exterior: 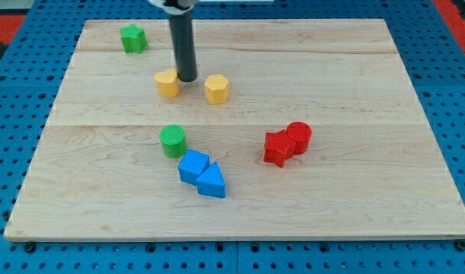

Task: Push the yellow hexagon towards the right side of the board

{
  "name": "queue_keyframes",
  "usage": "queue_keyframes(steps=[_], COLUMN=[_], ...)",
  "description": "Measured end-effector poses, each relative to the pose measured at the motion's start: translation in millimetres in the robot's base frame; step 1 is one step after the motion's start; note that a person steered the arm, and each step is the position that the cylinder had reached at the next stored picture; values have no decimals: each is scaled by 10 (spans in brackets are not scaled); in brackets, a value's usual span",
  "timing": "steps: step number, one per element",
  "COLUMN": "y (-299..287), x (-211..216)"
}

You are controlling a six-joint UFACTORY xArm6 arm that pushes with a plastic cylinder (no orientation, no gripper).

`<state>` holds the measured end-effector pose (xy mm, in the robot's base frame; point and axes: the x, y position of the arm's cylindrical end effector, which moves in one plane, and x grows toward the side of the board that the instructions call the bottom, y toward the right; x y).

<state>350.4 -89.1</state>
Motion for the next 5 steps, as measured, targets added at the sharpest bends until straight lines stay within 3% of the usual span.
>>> queue_keyframes(steps=[1,2,4,5], y=[-79,234,1008,1049], x=[222,362,330,12])
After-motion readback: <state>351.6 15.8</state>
